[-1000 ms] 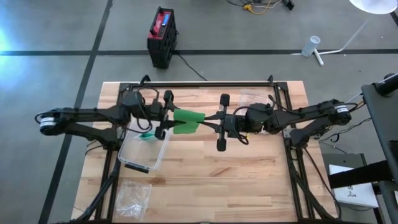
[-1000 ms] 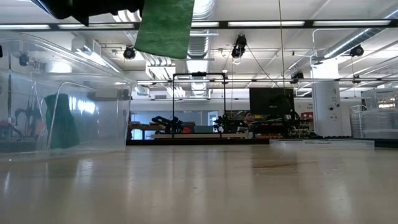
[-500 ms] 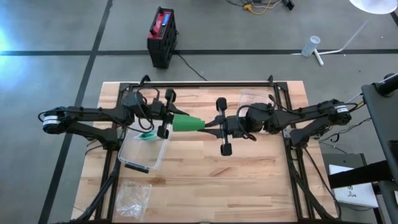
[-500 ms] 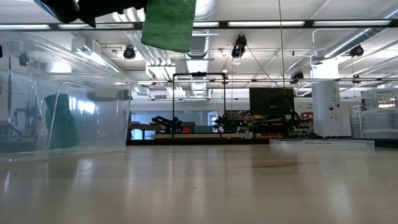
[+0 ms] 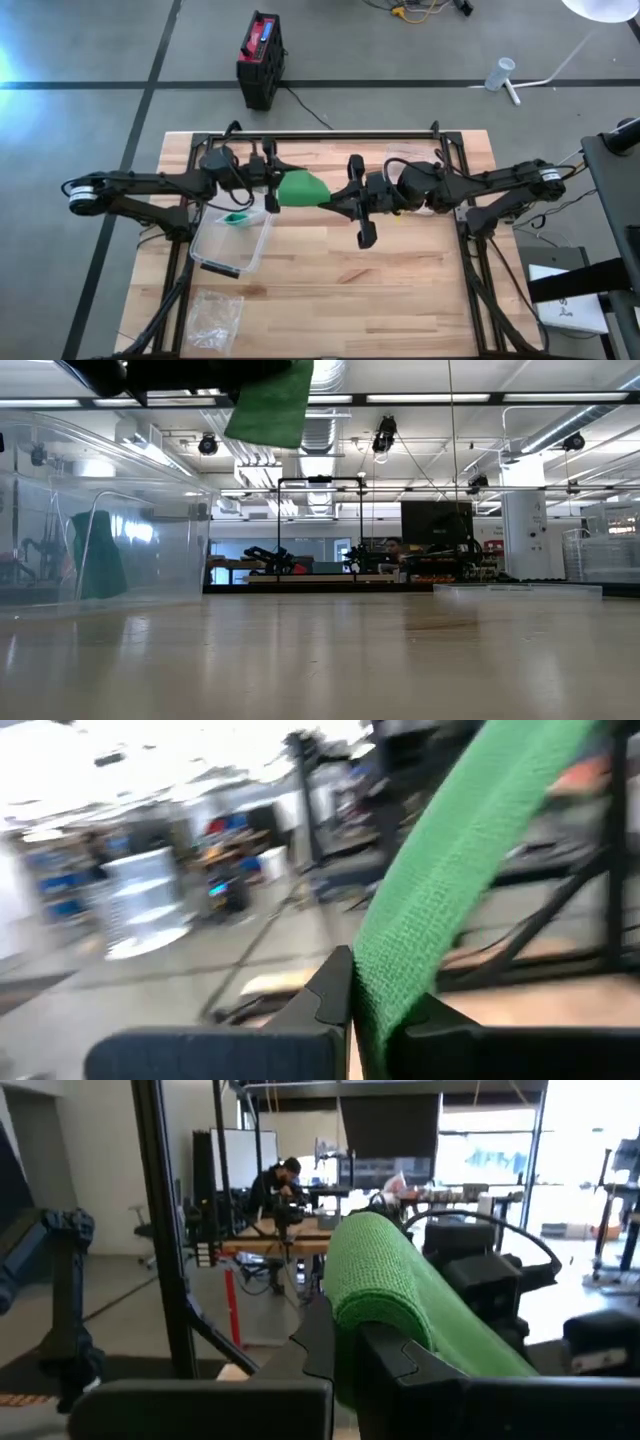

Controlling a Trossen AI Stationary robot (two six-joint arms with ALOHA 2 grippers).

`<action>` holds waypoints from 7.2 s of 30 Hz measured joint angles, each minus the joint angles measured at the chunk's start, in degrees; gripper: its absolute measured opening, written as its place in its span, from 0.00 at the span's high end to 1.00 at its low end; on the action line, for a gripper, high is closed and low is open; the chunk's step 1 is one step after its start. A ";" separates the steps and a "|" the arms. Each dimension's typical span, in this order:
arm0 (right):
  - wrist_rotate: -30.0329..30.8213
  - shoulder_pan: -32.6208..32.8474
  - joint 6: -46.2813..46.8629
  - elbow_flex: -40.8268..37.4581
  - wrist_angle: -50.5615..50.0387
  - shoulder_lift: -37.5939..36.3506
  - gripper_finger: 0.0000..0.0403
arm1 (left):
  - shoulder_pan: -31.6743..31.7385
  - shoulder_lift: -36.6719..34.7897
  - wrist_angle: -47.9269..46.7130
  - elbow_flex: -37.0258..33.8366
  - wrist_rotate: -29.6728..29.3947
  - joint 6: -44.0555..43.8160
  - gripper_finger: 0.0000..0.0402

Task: Roll bandage
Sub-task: Roll the dark green bandage

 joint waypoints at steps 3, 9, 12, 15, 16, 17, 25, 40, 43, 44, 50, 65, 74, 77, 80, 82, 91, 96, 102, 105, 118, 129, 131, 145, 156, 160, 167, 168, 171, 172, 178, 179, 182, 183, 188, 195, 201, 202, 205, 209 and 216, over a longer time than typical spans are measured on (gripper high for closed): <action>0.03 -0.02 1.97 0.31 -1.14 -0.21 0.98 | 0.02 -1.23 -3.40 -0.24 -5.89 2.12 1.00; 0.42 -1.88 4.11 0.75 0.65 -0.19 0.98 | -0.03 -0.57 -3.51 -0.26 -6.40 2.04 1.00; 0.68 -3.68 0.43 0.75 1.24 0.81 0.98 | -0.07 0.15 -3.91 -0.31 -4.78 0.16 1.00; 0.59 -5.09 -4.81 0.75 1.26 1.80 0.98 | -0.19 0.37 -3.89 -0.31 -2.64 -1.14 1.00; 0.79 -5.54 -5.77 0.75 1.42 1.97 0.98 | -0.34 0.39 -3.91 -0.31 -1.78 -1.41 1.00; 1.69 -5.98 -6.85 0.75 1.47 2.15 0.98 | -0.50 0.39 -3.90 -0.31 -1.18 -1.66 1.00; 9.99 -7.22 -19.59 0.75 0.36 2.26 0.98 | -2.97 -1.00 -8.22 -0.33 0.89 -4.12 1.00; 15.50 -7.34 -33.96 0.75 -4.27 2.65 0.98 | -10.05 -4.68 -10.36 -0.33 2.87 -9.63 1.00; 15.78 -7.37 -34.33 0.75 -5.77 2.82 0.98 | -10.31 -6.24 -10.04 -0.33 2.91 -10.10 1.00; 16.09 -7.39 -34.36 0.75 -5.82 3.06 0.98 | -10.32 -6.60 -9.39 -0.33 2.91 -10.34 1.00; 19.47 -8.12 -36.58 0.75 -6.69 4.93 0.98 | -10.29 -7.03 -5.95 0.12 3.39 -13.45 1.00; 17.20 -8.26 -32.67 0.77 -15.28 5.41 0.98 | -10.15 -7.98 1.48 0.24 -2.44 -22.65 1.00; 12.33 -8.26 -29.35 0.77 -20.14 5.45 0.98 | -8.21 -7.91 4.06 0.24 -5.96 -29.69 0.98; 12.29 -8.26 -27.63 0.77 -21.12 5.45 0.98 | -8.04 -7.91 4.03 0.24 -4.14 -30.69 0.94; 12.11 -8.25 -27.46 0.77 -21.82 5.45 0.98 | -8.02 -7.91 4.00 0.24 -3.16 -30.71 0.88; 11.90 -8.25 -27.05 0.77 -22.37 5.45 0.98 | -7.82 -7.91 3.98 0.24 -3.12 -30.28 0.84; 4.21 -8.27 -20.77 0.77 -27.87 5.45 0.98 | -4.76 -7.36 3.87 0.24 -2.83 -36.53 0.65; 0.48 -8.17 -19.63 0.68 -28.49 5.49 0.98 | -4.59 -5.72 4.13 0.28 -2.76 -38.47 0.56; -5.16 -8.15 -17.84 0.68 -31.37 5.51 0.98 | 0.08 -5.13 -2.03 3.99 9.22 -38.48 0.45; -9.65 -8.14 -16.39 0.68 -31.79 5.51 0.98 | 2.24 -4.37 -11.24 8.01 12.11 -34.54 0.40; -15.90 -5.44 -16.08 3.99 -38.89 5.10 0.98 | 4.60 -2.60 -45.28 18.79 11.52 -12.35 0.34; -27.17 -3.80 -15.12 4.53 -38.44 5.11 0.98 | 6.38 0.59 -59.15 23.52 8.36 2.71 0.22; -27.08 -3.74 -13.91 4.53 -38.47 5.14 0.98 | 6.43 0.76 -60.04 23.60 9.65 3.87 0.20; -14.42 -3.79 -16.15 4.67 -27.70 1.35 0.98 | 6.05 -5.43 -50.38 13.45 16.95 3.30 0.22; -7.66 -3.69 -19.08 4.62 -14.74 1.07 0.98 | 5.66 -10.30 -24.18 -1.85 14.78 0.51 0.29; -3.31 -3.69 -21.06 4.59 -14.80 0.26 0.98 | 5.60 -10.83 -24.22 -3.70 14.87 0.44 0.31; 2.12 -3.72 -24.30 4.58 -16.30 -1.06 0.98 | 5.62 -11.66 -24.42 -4.48 17.81 -0.72 0.34; 2.09 -3.72 -24.43 4.57 -16.28 -1.12 0.98 | 5.56 -11.57 -24.39 -4.40 17.88 -0.88 0.35; 2.08 -3.72 -24.51 4.57 -16.31 -1.46 0.98 | 5.57 -11.43 -23.30 -4.39 17.89 -1.78 0.34; 2.08 -3.72 -24.58 4.57 -16.32 -1.46 0.98 | 5.57 -11.24 -22.10 -4.41 17.89 -2.64 0.34; 2.28 -3.72 -25.66 4.57 -15.99 -1.11 0.98 | 4.65 -8.20 -15.49 -5.05 19.53 -6.47 0.28; 2.88 -3.72 -25.69 4.57 -15.99 -1.11 0.98 | 4.54 -7.46 -14.50 -5.04 20.55 -7.02 0.28; 5.14 -3.72 -25.80 4.57 -15.97 -1.11 0.98 | 4.39 -5.22 -12.07 -4.62 22.90 -9.37 0.27; 5.18 -3.72 -25.80 4.57 -16.06 -1.11 0.98 | 4.37 -4.63 -11.22 -4.54 22.89 -10.55 0.27; 5.18 -3.72 -25.74 4.57 -16.10 -1.11 0.98 | 3.89 -2.00 -7.43 -4.45 22.10 -13.07 0.41; 8.20 -3.74 -25.68 4.57 -15.87 -1.11 0.98 | 0.54 0.47 -4.10 -4.39 21.96 -13.84 0.94; 13.15 -3.95 -25.55 4.57 -15.67 -1.09 0.98 | -2.80 1.69 -1.50 -4.39 20.47 -14.65 0.99; 13.80 -4.13 -25.21 4.56 -15.66 -1.09 0.98 | -3.42 1.91 -1.36 -4.39 19.53 -14.58 0.99; 14.27 -4.74 -24.97 4.05 -14.99 -1.09 0.98 | -5.08 2.16 -1.36 -4.39 18.15 -14.45 1.00; 16.65 -5.88 -25.25 2.18 -13.74 -1.07 0.98 | -7.60 1.52 1.24 -4.39 18.11 -14.71 1.00; 16.87 -7.50 -22.05 -0.24 -12.45 1.15 0.98 | -10.35 1.32 12.18 -4.39 18.29 -18.65 1.00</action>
